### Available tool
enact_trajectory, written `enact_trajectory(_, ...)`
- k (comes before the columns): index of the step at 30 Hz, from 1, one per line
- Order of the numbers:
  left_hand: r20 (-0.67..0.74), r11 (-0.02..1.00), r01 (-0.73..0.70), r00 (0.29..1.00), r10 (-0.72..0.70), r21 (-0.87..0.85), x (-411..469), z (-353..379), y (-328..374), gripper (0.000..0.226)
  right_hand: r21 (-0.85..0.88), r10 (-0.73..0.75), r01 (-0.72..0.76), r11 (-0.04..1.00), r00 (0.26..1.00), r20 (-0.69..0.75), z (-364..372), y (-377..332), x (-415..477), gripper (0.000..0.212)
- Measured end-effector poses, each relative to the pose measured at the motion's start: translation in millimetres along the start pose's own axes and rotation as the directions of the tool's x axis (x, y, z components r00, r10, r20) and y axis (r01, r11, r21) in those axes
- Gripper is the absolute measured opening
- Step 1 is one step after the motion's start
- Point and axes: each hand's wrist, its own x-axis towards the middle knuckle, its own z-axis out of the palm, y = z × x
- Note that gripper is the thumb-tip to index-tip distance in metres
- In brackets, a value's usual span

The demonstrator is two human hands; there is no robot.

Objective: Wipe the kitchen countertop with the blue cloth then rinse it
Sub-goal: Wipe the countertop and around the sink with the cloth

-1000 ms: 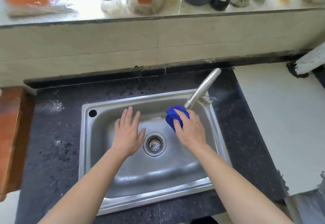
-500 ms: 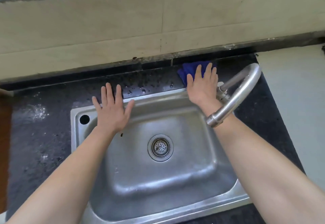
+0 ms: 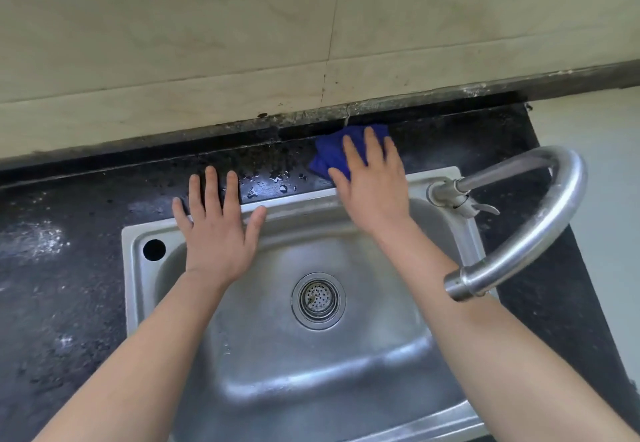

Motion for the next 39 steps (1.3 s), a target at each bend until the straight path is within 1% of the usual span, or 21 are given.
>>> enact_trajectory(1, -0.005, 1.000, -0.001, 1.000, 0.001, 0.002, 0, 0, 0, 0.077, -0.020, 0.076, -0.076, 0.997, 0.997, -0.001, -3, 14, 5, 0.062)
enact_trajectory(2, -0.010, 1.000, -0.001, 1.000, 0.001, 0.004, 0, 0, 0, 0.076, -0.021, 0.191, -0.191, 0.981, 0.982, 0.007, -7, 27, 11, 0.062)
enact_trajectory(4, -0.018, 1.000, -0.005, 1.000, 0.005, 0.007, 0, 0, -1, 0.076, 0.005, 0.388, -0.389, 0.921, 0.920, 0.046, -12, 47, 27, 0.063)
enact_trajectory(5, -0.018, 1.000, -0.006, 1.000, 0.006, 0.006, 0, 1, -1, 0.076, 0.036, 0.441, -0.442, 0.896, 0.896, 0.048, -12, 52, 33, 0.063)
enact_trajectory(8, -0.021, 1.000, -0.011, 1.000, 0.012, 0.008, 1, 2, 0, 0.075, 0.155, 0.545, -0.542, 0.826, 0.838, 0.027, -11, 49, 45, 0.062)
enact_trajectory(10, -0.026, 1.000, -0.016, 1.000, 0.016, 0.013, 0, 3, -1, 0.074, 0.214, 0.586, -0.577, 0.788, 0.810, 0.028, -10, 38, 48, 0.060)
enact_trajectory(12, -0.036, 1.000, -0.016, 0.999, 0.016, 0.022, 1, 3, -2, 0.074, 0.228, 0.579, -0.566, 0.792, 0.815, 0.013, -9, 23, 45, 0.062)
enact_trajectory(13, -0.033, 1.000, -0.017, 0.999, 0.017, 0.022, 1, 3, -2, 0.074, 0.232, 0.543, -0.528, 0.817, 0.840, -0.002, -6, 13, 39, 0.063)
enact_trajectory(14, -0.024, 1.000, -0.020, 1.000, 0.020, 0.019, 1, 3, -2, 0.073, 0.229, 0.474, -0.457, 0.859, 0.880, -0.021, -2, 1, 30, 0.062)
enact_trajectory(16, -0.019, 1.000, -0.023, 1.000, 0.023, 0.013, 0, 4, -3, 0.073, 0.216, 0.258, -0.243, 0.946, 0.965, -0.040, 4, -25, 7, 0.059)
enact_trajectory(18, -0.018, 1.000, -0.022, 1.000, 0.023, 0.007, -1, 3, -3, 0.074, 0.196, 0.070, -0.061, 0.979, 0.997, -0.040, 8, -40, -12, 0.058)
enact_trajectory(20, -0.005, 1.000, -0.023, 1.000, 0.024, 0.003, 0, 2, -3, 0.074, 0.139, -0.033, 0.034, 0.990, 0.999, -0.014, 5, -32, -14, 0.060)
enact_trajectory(21, 0.000, 1.000, -0.023, 1.000, 0.023, 0.000, 0, 1, -3, 0.075, 0.100, -0.045, 0.045, 0.994, 0.999, 0.000, 2, -22, -10, 0.061)
enact_trajectory(22, 0.005, 1.000, -0.023, 1.000, 0.023, 0.001, 0, 1, -3, 0.075, 0.069, -0.012, 0.011, 0.998, 1.000, 0.014, -1, -8, -6, 0.063)
enact_trajectory(24, 0.007, 1.000, -0.028, 1.000, 0.028, 0.008, 1, 0, -1, 0.074, 0.037, 0.170, -0.170, 0.985, 0.985, 0.021, -7, 21, 5, 0.067)
enact_trajectory(26, 0.016, 1.000, -0.023, 1.000, 0.022, 0.020, 0, -1, -1, 0.074, 0.024, 0.323, -0.325, 0.946, 0.945, 0.044, -9, 37, 13, 0.070)
enact_trajectory(29, 0.059, 0.999, -0.017, 0.998, 0.015, 0.039, 2, -2, 0, 0.073, 0.068, 0.403, -0.410, 0.910, 0.910, 0.091, -4, 33, 18, 0.072)
enact_trajectory(31, 0.101, 1.000, -0.020, 0.995, 0.018, 0.017, 3, -5, 0, 0.073, 0.095, 0.408, -0.417, 0.904, 0.907, 0.102, -5, 31, 17, 0.071)
enact_trajectory(34, 0.126, 0.996, -0.073, 0.989, 0.078, -0.046, 0, -13, -8, 0.073, 0.093, 0.368, -0.379, 0.921, 0.923, 0.114, -14, 32, 9, 0.071)
enact_trajectory(36, 0.082, 0.996, -0.081, 0.993, 0.083, -0.022, -12, -20, -27, 0.072, 0.106, 0.321, -0.329, 0.939, 0.944, 0.080, -16, 10, 3, 0.072)
enact_trajectory(39, -0.035, 1.000, 0.015, 0.999, -0.014, 0.017, -56, -25, -68, 0.072, 0.128, 0.153, -0.156, 0.979, 0.988, 0.035, -4, -67, -12, 0.063)
